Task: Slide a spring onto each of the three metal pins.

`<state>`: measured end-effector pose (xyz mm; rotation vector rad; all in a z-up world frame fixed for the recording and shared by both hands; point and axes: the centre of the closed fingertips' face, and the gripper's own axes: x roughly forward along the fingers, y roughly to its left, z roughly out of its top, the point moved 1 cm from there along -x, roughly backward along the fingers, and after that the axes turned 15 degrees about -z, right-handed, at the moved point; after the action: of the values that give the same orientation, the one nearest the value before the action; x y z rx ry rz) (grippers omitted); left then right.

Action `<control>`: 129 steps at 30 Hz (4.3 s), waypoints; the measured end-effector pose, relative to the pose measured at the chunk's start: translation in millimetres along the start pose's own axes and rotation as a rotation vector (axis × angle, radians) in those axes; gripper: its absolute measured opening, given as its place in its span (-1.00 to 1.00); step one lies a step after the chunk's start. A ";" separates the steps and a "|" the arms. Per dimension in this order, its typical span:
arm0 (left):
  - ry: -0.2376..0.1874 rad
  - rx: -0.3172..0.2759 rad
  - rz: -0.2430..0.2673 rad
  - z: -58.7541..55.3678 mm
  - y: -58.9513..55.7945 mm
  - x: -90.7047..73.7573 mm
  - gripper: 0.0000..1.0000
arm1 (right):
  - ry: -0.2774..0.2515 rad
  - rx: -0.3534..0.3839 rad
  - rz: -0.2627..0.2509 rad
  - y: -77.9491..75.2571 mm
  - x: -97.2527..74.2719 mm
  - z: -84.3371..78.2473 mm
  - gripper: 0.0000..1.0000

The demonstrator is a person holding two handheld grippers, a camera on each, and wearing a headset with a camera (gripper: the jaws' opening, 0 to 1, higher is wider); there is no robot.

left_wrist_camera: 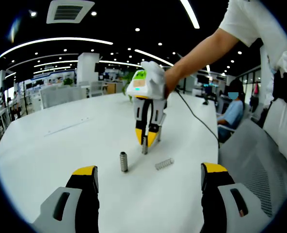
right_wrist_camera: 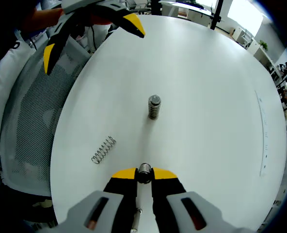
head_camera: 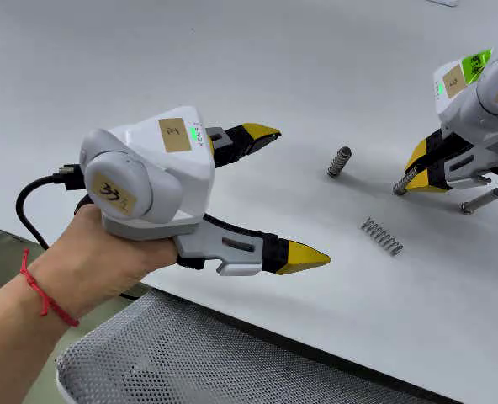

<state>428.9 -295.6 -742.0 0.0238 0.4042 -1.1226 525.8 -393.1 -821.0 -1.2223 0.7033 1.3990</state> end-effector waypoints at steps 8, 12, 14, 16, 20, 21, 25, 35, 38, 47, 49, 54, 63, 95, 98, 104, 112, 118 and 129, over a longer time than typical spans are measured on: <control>-0.001 -0.002 0.001 -1.7 2.2 0.2 0.77 | -0.003 0.005 0.003 0.6 2.4 -0.8 -0.75; -0.003 -0.003 0.002 -2.2 3.2 0.2 0.77 | -0.004 0.007 0.004 1.4 2.7 -0.9 -0.75; -0.003 -0.003 0.002 -2.6 3.4 0.1 0.77 | -0.006 0.007 0.005 1.7 2.6 -0.6 -0.75; -0.005 -0.005 0.002 -2.8 3.4 -0.2 0.77 | -0.008 0.007 0.004 1.8 2.5 -0.1 -0.75; -0.005 -0.004 0.003 -3.3 3.4 -0.7 0.77 | -0.010 0.007 0.007 2.7 3.3 0.6 -0.73; -0.003 -0.003 0.003 -3.5 3.5 -1.0 0.77 | -0.012 0.013 0.013 4.1 3.4 1.2 -0.71; -0.003 -0.004 0.005 -3.4 3.6 -1.9 0.77 | -0.011 0.011 0.007 3.8 3.0 1.4 -0.65; 0.006 0.008 0.004 0.2 2.3 -2.8 0.76 | -0.061 0.033 -0.022 -4.7 -12.6 9.3 -0.50; 0.011 0.017 0.001 3.1 1.3 -2.6 0.76 | -0.088 0.042 -0.043 -7.6 -23.2 13.4 -0.43; 0.039 0.043 -0.011 10.3 -1.6 -4.1 0.75 | -0.191 0.113 -0.122 -19.4 -62.5 22.2 -0.21; 0.046 0.048 -0.014 10.9 -1.5 -4.7 0.75 | -0.209 0.129 -0.139 -20.6 -71.8 20.2 -0.16; 0.071 0.068 -0.026 13.7 -3.0 -5.3 0.74 | -0.266 0.186 -0.197 -20.6 -98.2 15.6 -0.02; 0.124 0.118 -0.058 22.5 -7.2 -4.1 0.72 | -0.351 0.322 -0.309 -3.9 -143.6 -7.1 0.18; 0.526 0.377 -0.337 0.6 -18.5 71.2 0.22 | -0.543 0.694 -0.449 77.2 -144.8 -120.0 0.72; 0.592 0.393 -0.380 -14.9 -18.6 83.8 0.13 | -0.547 0.711 -0.453 81.1 -142.4 -123.7 0.71; 0.651 0.432 -0.406 -28.3 -16.5 105.9 -0.11 | -0.545 0.738 -0.449 88.8 -137.8 -129.0 0.71; 0.722 0.467 -0.399 -46.6 -9.9 123.8 -0.33 | -0.554 0.765 -0.454 92.5 -136.6 -130.3 0.69; 0.771 0.483 -0.384 -56.0 -3.6 128.4 -0.45 | -0.556 0.777 -0.456 95.7 -136.5 -130.6 0.69; 0.806 0.464 -0.367 -63.6 -0.7 129.0 -0.63 | -0.563 0.794 -0.461 96.7 -136.2 -130.9 0.68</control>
<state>456.6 -394.2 -843.0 0.8609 0.8755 -1.5281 453.8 -580.7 -752.9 -0.2986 0.4555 0.8624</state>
